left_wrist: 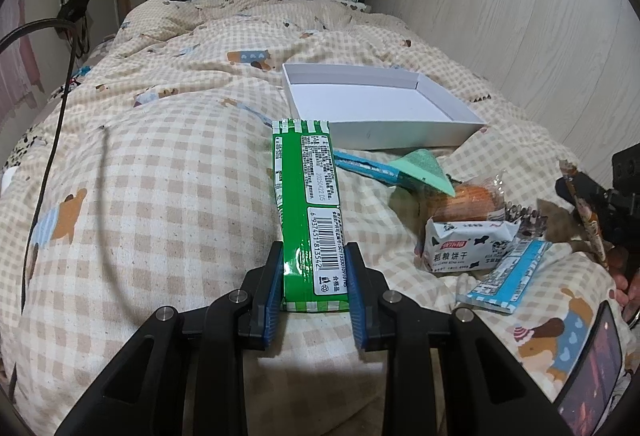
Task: Organize objects
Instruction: 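Carry the green pack and snack bar over the white box with both grippers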
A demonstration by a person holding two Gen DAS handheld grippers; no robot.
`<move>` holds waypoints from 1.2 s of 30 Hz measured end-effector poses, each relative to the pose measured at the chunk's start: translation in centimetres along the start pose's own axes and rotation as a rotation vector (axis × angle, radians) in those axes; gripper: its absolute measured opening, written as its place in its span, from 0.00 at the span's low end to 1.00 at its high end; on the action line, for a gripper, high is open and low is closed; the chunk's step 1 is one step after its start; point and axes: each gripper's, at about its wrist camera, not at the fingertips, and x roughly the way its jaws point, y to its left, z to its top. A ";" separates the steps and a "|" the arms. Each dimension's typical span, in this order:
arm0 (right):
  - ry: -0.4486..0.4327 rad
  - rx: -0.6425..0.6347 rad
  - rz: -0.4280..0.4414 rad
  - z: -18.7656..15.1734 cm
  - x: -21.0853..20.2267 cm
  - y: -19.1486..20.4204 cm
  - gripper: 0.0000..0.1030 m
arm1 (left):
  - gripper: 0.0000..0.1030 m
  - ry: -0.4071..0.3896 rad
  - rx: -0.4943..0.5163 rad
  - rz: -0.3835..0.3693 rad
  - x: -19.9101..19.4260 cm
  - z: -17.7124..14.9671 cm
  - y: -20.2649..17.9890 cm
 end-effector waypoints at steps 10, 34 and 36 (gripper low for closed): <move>0.198 -0.032 -0.024 0.9 2.3 0.9 0.28 | 0.30 0.034 -0.047 -0.105 -0.3 1.3 1.1; -0.476 -0.750 -0.761 9.6 10.2 8.1 0.28 | 0.31 -0.461 -0.005 0.180 4.0 13.9 -1.2; -0.485 -0.753 -0.769 9.8 11.5 7.5 0.28 | 0.31 -0.432 -0.049 0.143 5.5 14.9 -0.8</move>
